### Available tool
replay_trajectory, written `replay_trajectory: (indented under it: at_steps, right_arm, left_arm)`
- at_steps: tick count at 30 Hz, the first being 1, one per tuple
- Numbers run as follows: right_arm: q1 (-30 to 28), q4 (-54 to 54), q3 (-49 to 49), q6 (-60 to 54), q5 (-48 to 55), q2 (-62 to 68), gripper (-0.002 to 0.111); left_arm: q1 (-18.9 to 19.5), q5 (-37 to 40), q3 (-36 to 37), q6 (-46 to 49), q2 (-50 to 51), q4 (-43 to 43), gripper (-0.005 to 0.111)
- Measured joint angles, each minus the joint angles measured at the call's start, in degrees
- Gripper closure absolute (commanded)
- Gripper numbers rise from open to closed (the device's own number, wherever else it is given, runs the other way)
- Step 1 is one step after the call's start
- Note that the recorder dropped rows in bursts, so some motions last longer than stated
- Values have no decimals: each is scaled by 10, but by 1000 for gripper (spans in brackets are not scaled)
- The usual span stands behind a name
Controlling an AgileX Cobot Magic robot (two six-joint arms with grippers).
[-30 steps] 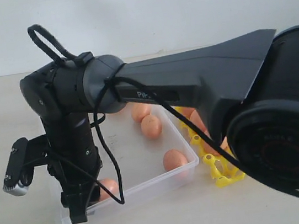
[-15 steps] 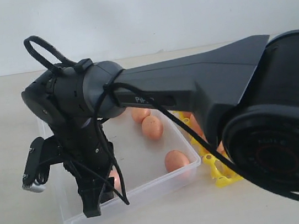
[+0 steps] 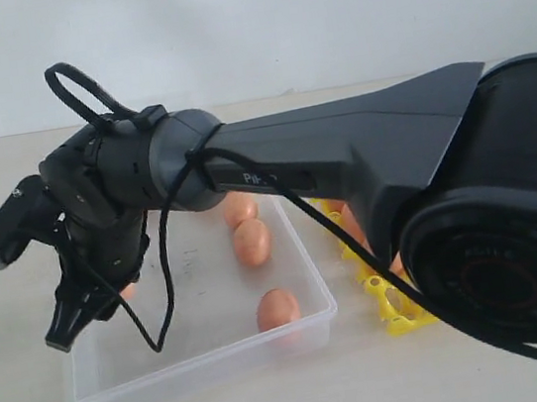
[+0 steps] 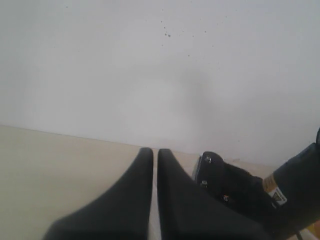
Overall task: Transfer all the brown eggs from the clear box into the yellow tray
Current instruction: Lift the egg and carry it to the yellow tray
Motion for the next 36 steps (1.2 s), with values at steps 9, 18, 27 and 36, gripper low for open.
replay_trajectory:
  at_steps: [9,18,27,36]
  right_arm:
    - [0,-11,0,49,-53,-80,109]
    - [-33,-44,59,87,6,-183,109]
    - [-116,-129,371,184,-168,-371,109]
    - [-255,-118,762,298,-684,-575,109]
  left_arm:
    - [0,0,0,0,0,0,103]
    - [0,0,0,0,0,0,103]
    - [0,0,0,0,0,0,103]
    - [0,0,0,0,0,0,103]
